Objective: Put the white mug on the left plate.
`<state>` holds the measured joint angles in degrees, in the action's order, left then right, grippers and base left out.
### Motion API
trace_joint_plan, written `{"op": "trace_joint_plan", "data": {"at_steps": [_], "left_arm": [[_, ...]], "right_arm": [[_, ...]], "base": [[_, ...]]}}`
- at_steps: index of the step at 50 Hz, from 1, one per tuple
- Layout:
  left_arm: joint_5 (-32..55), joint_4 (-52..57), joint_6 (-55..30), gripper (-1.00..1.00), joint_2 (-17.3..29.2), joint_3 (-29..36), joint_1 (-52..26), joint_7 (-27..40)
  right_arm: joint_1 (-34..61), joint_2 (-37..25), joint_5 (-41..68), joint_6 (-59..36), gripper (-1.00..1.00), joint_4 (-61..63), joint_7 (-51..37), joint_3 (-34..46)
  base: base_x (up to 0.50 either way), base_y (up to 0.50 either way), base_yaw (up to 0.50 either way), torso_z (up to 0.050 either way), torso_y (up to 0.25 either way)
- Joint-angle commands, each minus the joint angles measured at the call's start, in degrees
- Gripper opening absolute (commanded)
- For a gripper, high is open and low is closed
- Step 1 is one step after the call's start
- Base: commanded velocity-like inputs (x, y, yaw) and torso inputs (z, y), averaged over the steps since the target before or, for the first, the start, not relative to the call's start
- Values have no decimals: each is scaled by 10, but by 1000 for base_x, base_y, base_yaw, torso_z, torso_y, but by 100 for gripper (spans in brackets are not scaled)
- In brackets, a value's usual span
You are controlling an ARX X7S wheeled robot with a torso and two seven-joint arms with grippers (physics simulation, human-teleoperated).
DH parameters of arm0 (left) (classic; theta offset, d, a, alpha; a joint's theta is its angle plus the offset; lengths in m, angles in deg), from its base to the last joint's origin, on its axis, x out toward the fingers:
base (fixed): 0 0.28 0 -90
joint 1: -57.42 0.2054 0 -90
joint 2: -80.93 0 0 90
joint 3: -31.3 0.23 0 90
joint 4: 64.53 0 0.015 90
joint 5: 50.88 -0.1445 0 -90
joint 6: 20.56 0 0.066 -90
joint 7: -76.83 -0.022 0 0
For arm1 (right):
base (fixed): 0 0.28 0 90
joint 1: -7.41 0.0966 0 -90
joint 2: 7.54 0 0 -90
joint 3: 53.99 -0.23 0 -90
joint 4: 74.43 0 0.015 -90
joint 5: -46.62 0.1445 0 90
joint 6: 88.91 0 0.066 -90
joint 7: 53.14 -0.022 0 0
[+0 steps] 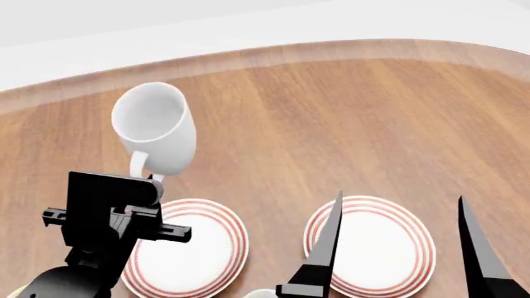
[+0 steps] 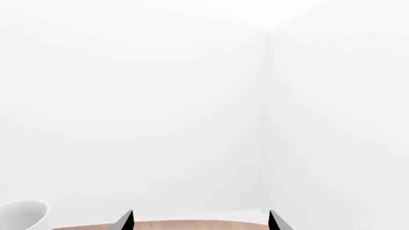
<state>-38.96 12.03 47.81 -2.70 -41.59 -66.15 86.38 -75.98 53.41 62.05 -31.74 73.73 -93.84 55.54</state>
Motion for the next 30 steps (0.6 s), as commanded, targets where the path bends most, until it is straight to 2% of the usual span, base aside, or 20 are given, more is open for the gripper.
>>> {"op": "trace_joint_plan", "data": {"at_steps": [1, 30], "left_arm": [[-2, -62, 25, -100, -8, 1, -19, 12], [1, -165, 81, -100, -13, 20, -10, 16]], "right_arm": [[0, -5, 4, 5, 100, -2, -5, 1], [11, -22, 21, 15, 100, -9, -29, 18]], "base": [[0, 0, 0, 0, 0], [0, 0, 0, 0, 0]]}}
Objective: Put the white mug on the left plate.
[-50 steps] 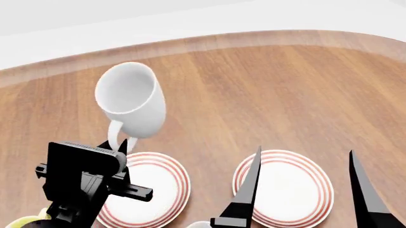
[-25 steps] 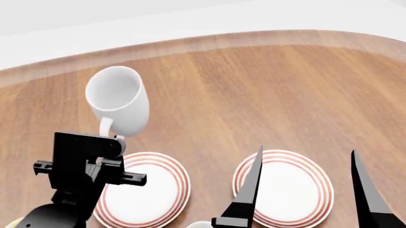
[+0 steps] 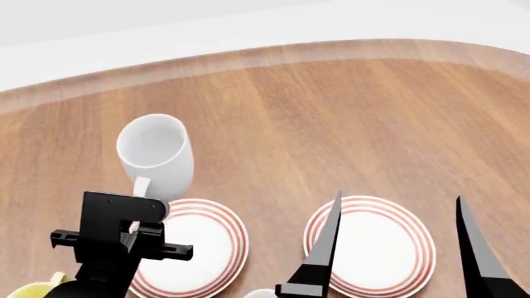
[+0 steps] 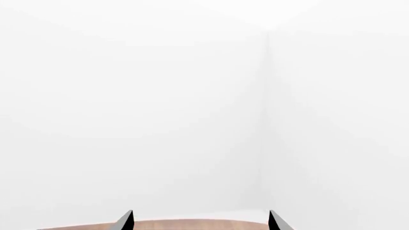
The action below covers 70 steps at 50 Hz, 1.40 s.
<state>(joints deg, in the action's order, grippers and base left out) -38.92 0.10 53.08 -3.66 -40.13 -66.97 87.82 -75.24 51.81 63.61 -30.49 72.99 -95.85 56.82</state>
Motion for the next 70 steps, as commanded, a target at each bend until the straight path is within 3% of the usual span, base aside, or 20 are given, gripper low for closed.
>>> {"op": "trace_joint_plan", "data": {"at_steps": [1, 29, 47, 68, 70], "left_arm": [[1, -42, 26, -100, -3, 6, 0, 3], [5, -104, 77, -100, -9, 30, 22, 3], [8, -100, 64, -100, -11, 52, 19, 4], [27, -178, 100, -100, -20, 55, 7, -2], [23, -223, 130, -100, -26, 57, -4, -7]], "right_arm": [[4, -7, 5, 4, 100, -2, -9, 6], [10, -13, 10, 7, 100, -5, -18, 17], [12, -18, 16, 6, 100, -1, -25, 15], [10, -22, 17, 17, 100, -9, -28, 19], [13, -22, 18, 13, 100, -8, -29, 20]], "base": [[0, 0, 0, 0, 0], [0, 0, 0, 0, 0], [0, 0, 0, 0, 1], [0, 0, 0, 0, 0], [0, 0, 0, 0, 0]]}}
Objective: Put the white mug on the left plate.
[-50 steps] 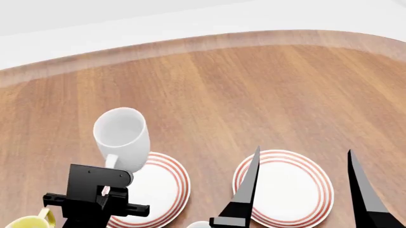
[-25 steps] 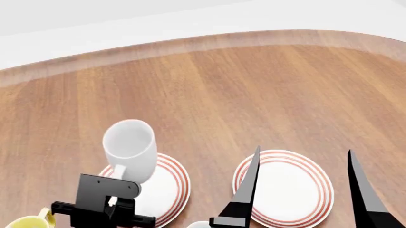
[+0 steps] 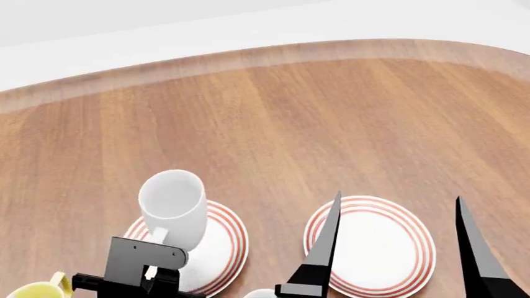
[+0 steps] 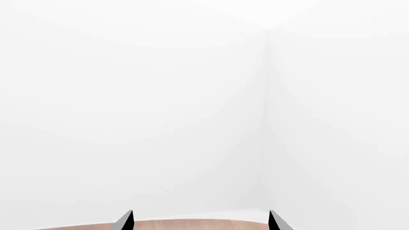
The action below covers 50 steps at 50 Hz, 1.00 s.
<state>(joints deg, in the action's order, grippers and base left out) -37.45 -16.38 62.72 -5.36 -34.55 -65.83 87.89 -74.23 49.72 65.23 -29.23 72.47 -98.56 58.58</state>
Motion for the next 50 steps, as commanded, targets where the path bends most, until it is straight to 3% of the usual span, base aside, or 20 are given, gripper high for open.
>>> {"op": "trace_joint_plan", "data": {"at_steps": [1, 50], "left_arm": [[9, -67, 37, -100, -11, 2, -18, -9], [66, -249, 139, -100, -34, 70, -71, -11]], "right_arm": [[2, -1, 2, 2, 100, -3, -2, 3], [2, -9, 7, 15, 100, -10, -10, 7]], "base": [[0, 0, 0, 0, 0], [0, 0, 0, 0, 0]]}}
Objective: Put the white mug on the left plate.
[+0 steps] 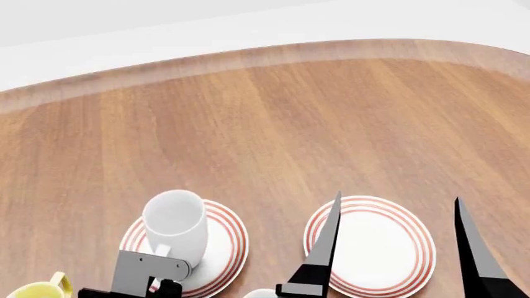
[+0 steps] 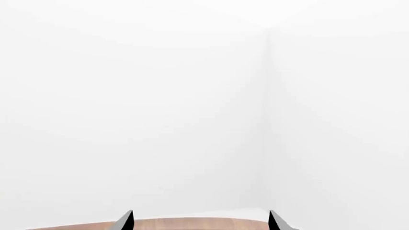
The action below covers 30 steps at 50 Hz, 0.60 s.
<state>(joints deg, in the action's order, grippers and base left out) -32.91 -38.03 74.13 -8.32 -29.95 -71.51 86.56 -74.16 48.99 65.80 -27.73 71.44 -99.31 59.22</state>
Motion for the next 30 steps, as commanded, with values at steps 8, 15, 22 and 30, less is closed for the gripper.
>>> {"op": "trace_joint_plan", "data": {"at_steps": [8, 15, 22, 30], "left_arm": [[51, -58, 42, -100, -5, 54, -23, 5], [67, 6, 3, 100, 12, 70, -6, 21], [71, -23, 22, 100, 5, 72, -16, 14], [76, 11, 8, 100, 15, 79, -5, 21]], "right_arm": [[1, -2, 1, 2, 100, -1, -3, 3], [2, -3, 2, 2, 100, -1, -5, 4], [5, -3, 3, -1, 100, 0, -6, 6], [6, -4, 4, -1, 100, 1, -8, 7]], "base": [[0, 0, 0, 0, 0], [0, 0, 0, 0, 1], [0, 0, 0, 0, 0], [0, 0, 0, 0, 0]]}}
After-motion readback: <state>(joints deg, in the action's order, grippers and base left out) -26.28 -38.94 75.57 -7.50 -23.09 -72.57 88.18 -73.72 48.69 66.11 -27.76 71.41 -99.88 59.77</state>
